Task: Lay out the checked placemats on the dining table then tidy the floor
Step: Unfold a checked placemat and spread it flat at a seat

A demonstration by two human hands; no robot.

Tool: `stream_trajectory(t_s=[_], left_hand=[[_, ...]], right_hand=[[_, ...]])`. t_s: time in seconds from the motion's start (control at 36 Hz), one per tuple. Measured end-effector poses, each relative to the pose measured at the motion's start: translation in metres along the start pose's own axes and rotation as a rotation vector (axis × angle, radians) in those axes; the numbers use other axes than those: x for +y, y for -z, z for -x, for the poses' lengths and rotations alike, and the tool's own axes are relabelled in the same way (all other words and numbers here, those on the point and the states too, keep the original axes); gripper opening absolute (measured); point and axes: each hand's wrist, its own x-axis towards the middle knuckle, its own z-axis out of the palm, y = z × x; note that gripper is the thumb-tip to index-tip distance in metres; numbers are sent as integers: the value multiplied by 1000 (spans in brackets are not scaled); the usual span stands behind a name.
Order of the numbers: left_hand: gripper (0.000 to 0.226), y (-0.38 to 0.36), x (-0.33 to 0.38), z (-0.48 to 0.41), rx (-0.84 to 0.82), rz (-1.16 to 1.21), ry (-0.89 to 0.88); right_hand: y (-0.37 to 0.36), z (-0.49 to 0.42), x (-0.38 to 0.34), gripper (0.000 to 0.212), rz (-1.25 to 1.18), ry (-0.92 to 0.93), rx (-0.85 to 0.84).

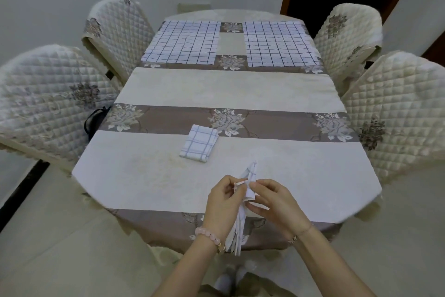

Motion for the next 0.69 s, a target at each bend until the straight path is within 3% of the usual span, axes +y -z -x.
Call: stream_trajectory(t_s=[0.06, 0.11, 0.39, 0.47, 0.69], left_hand=[[15, 0, 0, -1, -4, 21, -1], [17, 3, 1, -3, 12, 29, -10], [19, 50, 13, -32, 300, -8, -108], [19, 62, 14, -39, 314, -61, -113], [19, 68, 0, -53, 368, -123, -78]], right_hand=[[1, 0, 0, 9, 39, -7, -27], [3, -1, -2, 16, 66, 17, -10], [38, -14, -23, 12, 18, 150, 181], [46, -18, -28, 22, 75, 171, 176], [49, -33, -26, 19, 98, 136, 179]])
